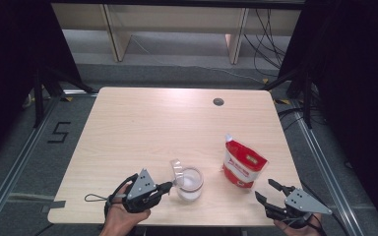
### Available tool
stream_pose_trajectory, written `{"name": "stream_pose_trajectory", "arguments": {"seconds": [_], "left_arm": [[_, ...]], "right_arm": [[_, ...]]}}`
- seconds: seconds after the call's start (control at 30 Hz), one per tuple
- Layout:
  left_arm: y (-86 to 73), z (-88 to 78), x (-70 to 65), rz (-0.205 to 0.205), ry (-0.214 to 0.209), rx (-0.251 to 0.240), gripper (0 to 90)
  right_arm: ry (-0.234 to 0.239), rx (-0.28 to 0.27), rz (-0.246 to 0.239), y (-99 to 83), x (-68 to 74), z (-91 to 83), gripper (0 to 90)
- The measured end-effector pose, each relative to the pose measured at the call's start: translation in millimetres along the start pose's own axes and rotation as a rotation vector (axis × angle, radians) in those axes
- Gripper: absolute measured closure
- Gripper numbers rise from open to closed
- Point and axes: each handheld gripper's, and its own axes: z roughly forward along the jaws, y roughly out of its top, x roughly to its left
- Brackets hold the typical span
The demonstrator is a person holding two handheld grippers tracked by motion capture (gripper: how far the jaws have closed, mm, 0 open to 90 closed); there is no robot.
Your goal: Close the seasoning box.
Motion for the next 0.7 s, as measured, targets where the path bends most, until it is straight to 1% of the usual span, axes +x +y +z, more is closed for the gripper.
{"name": "stream_pose_trajectory", "arguments": {"seconds": [0.03,0.1,0.13,0.2,0.23,0.27,0.3,0.33,0.37,0.4,0.43,0.47,0.5,0.53,0.57,0.6,0.63,0.67,0.7], "left_arm": [[0.6,-0.9,1.2,0.025,-0.001,0.012,89.3],[0.0,-0.5,1.4,0.024,-0.003,0.013,89.2],[-0.9,-0.4,0.1,-0.003,-0.001,0.012,89.1],[-1.6,-0.2,1.0,-0.009,-0.008,0.005,87.7],[-1.5,-0.7,1.5,-0.002,-0.001,0.004,86.3],[-1.4,-1.0,1.9,-0.002,-0.004,0.004,84.9],[-2.2,-1.0,1.1,-0.031,-0.009,-0.003,83.3],[-2.0,-1.9,2.5,-0.014,-0.008,-0.001,81.9],[-2.5,-2.6,2.0,-0.031,-0.009,0.003,80.1],[-2.9,-2.9,3.1,-0.035,-0.012,-0.005,77.9],[-2.8,-3.6,4.7,-0.018,-0.016,-0.003,75.5],[-3.5,-4.2,4.9,-0.029,-0.023,-0.003,73.9],[-4.4,-4.8,4.0,-0.053,-0.017,-0.003,71.4],[-4.1,-6.1,4.3,-0.057,-0.015,0.002,69.3],[-4.5,-6.9,5.0,-0.065,-0.020,0.000,66.3],[-4.6,-6.9,5.8,-0.074,-0.032,-0.008,63.2],[-4.8,-8.6,6.5,-0.084,-0.038,-0.008,61.4],[-5.3,-8.4,7.3,-0.092,-0.046,-0.018,59.2],[-5.6,-9.1,7.6,-0.099,-0.042,-0.017,56.1]], "right_arm": [[0.004,-0.001,-0.002,0.1,-0.3,0.0,38.6],[0.006,-0.002,-0.004,0.2,-0.1,-0.1,38.6],[0.006,0.000,-0.003,0.2,0.0,-0.1,38.5],[0.015,0.008,0.007,0.3,0.7,-0.4,38.6],[0.013,0.006,0.005,0.3,0.6,-0.4,38.6],[0.006,-0.002,-0.006,0.3,-0.1,-0.1,38.6],[0.006,-0.004,-0.010,0.3,-0.3,0.0,38.6],[0.008,-0.001,-0.016,0.3,-0.4,0.1,38.5],[0.015,0.017,-0.006,0.5,0.5,-0.8,38.6],[0.023,0.021,-0.003,0.7,0.7,-0.9,38.5],[0.022,0.021,0.002,0.8,1.0,-0.7,38.5],[0.008,0.010,-0.013,0.7,0.3,-0.5,38.5],[0.008,0.009,-0.014,0.7,0.2,-0.5,38.4],[0.008,0.011,-0.002,0.6,0.8,-0.6,38.3],[0.008,0.010,-0.006,0.6,0.6,-0.6,38.3],[0.003,0.003,-0.026,0.9,-0.5,-0.5,38.1],[0.004,0.003,-0.027,0.9,-0.6,-0.5,37.9],[0.004,0.003,-0.027,0.9,-0.5,-0.5,37.6],[0.010,0.009,0.001,0.6,1.0,-0.6,37.2]]}}
